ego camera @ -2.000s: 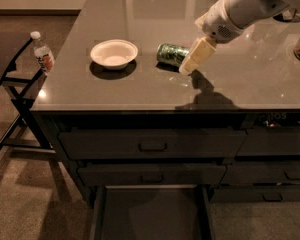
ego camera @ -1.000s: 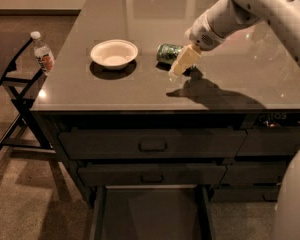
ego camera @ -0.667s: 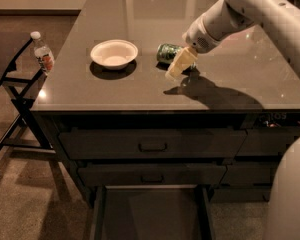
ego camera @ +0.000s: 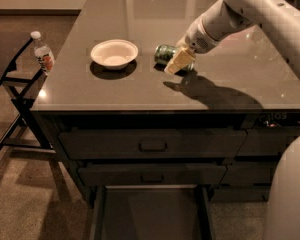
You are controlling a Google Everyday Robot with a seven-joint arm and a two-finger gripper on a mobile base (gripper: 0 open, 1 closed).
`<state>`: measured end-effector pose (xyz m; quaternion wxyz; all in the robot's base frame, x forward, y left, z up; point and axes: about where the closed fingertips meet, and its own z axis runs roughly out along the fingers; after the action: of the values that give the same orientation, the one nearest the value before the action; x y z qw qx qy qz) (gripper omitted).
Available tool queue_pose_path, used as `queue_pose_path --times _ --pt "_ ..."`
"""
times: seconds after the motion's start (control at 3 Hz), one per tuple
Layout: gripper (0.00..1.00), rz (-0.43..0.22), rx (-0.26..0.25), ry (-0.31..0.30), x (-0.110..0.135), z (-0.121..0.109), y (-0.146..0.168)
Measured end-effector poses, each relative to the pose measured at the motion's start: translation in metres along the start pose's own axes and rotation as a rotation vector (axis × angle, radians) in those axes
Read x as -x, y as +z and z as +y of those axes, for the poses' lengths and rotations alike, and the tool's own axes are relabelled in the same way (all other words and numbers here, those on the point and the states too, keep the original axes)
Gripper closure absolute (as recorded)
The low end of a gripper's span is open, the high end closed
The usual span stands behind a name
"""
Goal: Place green can into bottom drawer
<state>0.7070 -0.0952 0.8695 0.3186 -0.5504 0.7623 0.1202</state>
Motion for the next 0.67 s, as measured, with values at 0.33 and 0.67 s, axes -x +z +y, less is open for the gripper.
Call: queue_pose_path --times 0.33,0.67 --pt "0.54 0.0 0.0 0.0 0.0 0.0 0.0" --pt "0.79 0.0 0.0 0.0 0.0 0.0 0.0001"
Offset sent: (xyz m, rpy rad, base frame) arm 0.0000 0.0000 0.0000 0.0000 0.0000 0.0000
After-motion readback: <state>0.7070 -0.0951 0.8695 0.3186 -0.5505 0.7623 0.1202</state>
